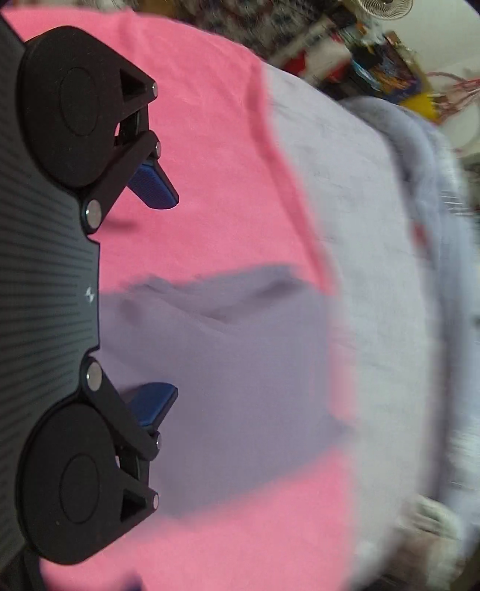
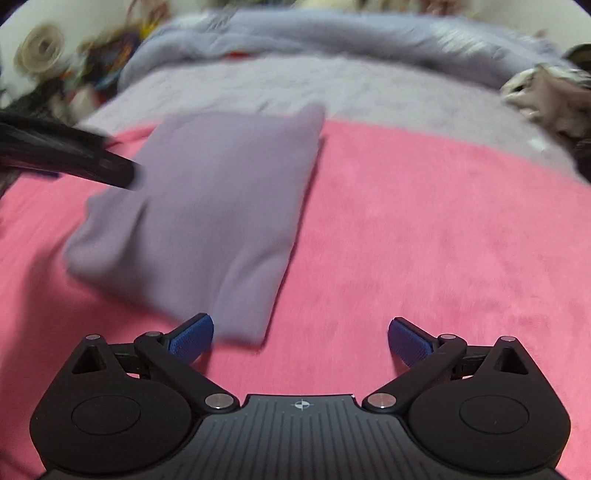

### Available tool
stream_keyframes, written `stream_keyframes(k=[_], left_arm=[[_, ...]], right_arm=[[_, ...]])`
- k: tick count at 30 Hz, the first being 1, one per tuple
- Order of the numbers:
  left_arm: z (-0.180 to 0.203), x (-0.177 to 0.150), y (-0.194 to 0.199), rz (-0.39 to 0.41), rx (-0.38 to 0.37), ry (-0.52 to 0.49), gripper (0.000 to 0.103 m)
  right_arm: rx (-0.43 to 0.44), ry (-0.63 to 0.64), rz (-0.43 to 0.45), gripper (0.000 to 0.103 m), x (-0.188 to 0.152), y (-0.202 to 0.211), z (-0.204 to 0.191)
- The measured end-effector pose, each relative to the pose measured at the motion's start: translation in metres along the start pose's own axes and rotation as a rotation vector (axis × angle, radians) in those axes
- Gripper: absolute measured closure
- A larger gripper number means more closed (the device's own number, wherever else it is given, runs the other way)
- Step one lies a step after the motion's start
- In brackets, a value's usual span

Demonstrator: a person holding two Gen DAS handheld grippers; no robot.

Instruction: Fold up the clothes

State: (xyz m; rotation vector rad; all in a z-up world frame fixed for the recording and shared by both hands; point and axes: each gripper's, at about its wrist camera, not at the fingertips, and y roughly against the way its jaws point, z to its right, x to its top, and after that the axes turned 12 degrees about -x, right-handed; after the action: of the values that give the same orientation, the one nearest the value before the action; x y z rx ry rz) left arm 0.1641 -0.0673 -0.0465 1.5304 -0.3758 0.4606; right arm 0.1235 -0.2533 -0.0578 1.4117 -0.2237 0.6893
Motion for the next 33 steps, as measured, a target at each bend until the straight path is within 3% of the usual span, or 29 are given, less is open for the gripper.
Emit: stream_keyframes(k=[1, 4, 6, 9, 10, 12, 15, 16, 18, 22, 25, 27, 29, 33], left_arm=[[-0.012, -0.012, 0.000, 0.018, -0.041, 0.074, 0.000], [-0.045, -0.042, 0.015, 0.043, -0.120, 0.266, 0.000], [-0.046, -0.043, 0.029, 0.034, -0.104, 0.255, 0.000], [-0.045, -0.019, 0.047, 0.098, -0.118, 0.288, 0.004], [-0.045, -0.006, 0.050, 0.136, -0.147, 0.286, 0.003], [-0.034, 0.023, 0.044, 0.164, -0.178, 0.218, 0.002], [-0.013, 0.044, 0.008, 0.078, -0.061, 0.075, 0.002], [-0.013, 0.039, -0.002, 0.038, -0.036, 0.054, 0.001], [-0.025, 0.016, -0.005, 0.040, -0.064, 0.075, 0.000], [-0.057, -0.038, 0.017, 0.023, -0.116, 0.223, 0.000], [-0.057, -0.028, 0.034, 0.017, -0.067, 0.269, 0.001], [-0.056, -0.005, 0.043, 0.089, -0.065, 0.281, 0.005], [-0.051, 0.016, 0.042, 0.134, -0.145, 0.242, 0.004], [-0.025, 0.018, 0.005, 0.019, -0.016, 0.084, 0.000]], right_arm=[[-0.010, 0.030, -0.015, 0.004, 0.005, 0.003, 0.000], [-0.024, -0.063, 0.098, 0.001, 0.041, 0.015, 0.018], [-0.041, -0.134, 0.114, 0.000, 0.074, 0.004, 0.021], [-0.083, -0.074, 0.043, 0.000, 0.094, -0.027, 0.003], [-0.086, -0.025, 0.009, 0.000, 0.087, -0.036, -0.006], [-0.083, -0.017, 0.056, 0.000, 0.058, -0.027, -0.011], [-0.023, 0.026, -0.011, 0.001, 0.030, -0.016, -0.008], [-0.003, 0.032, -0.041, 0.001, 0.027, -0.012, -0.003], [0.004, 0.031, -0.016, 0.003, 0.040, -0.003, 0.002], [0.017, 0.013, 0.035, 0.000, 0.079, -0.003, 0.003], [0.015, 0.012, 0.026, 0.000, 0.109, -0.027, -0.011], [-0.022, 0.033, -0.011, 0.000, 0.094, -0.046, -0.022], [-0.010, -0.009, 0.002, 0.000, 0.066, -0.048, -0.019], [0.060, -0.064, -0.072, 0.000, 0.023, -0.032, 0.006]])
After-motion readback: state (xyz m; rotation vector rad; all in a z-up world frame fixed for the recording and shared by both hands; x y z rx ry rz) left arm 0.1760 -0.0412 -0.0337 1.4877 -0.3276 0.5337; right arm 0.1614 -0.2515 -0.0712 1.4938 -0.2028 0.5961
